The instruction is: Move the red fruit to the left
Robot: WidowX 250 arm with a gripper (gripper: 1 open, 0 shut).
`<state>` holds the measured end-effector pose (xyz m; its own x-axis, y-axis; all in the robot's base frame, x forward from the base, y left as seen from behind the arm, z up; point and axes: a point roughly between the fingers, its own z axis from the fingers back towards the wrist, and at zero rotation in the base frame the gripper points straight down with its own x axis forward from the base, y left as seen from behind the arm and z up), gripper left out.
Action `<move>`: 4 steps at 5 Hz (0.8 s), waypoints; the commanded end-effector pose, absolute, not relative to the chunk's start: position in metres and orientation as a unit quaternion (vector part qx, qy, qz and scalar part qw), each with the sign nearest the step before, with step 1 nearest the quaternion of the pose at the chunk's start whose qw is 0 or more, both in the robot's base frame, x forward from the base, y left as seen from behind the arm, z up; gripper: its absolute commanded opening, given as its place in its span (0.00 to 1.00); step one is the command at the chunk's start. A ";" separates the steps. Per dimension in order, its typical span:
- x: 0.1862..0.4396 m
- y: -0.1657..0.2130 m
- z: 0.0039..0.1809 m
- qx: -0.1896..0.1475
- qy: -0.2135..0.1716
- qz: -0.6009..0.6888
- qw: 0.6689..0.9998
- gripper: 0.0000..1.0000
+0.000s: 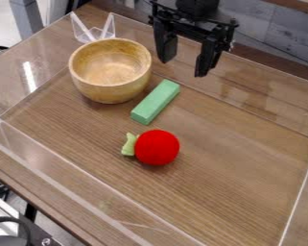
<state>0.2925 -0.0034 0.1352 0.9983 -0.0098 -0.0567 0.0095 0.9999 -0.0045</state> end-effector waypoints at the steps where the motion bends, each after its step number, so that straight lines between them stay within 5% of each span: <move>1: 0.278 -0.002 0.127 -0.002 0.038 -0.050 0.998 1.00; 4: 0.228 0.004 0.085 0.023 0.005 -0.320 0.947 1.00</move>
<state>0.2241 0.0040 0.0762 0.8011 -0.5959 -0.0557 0.5974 0.8019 0.0125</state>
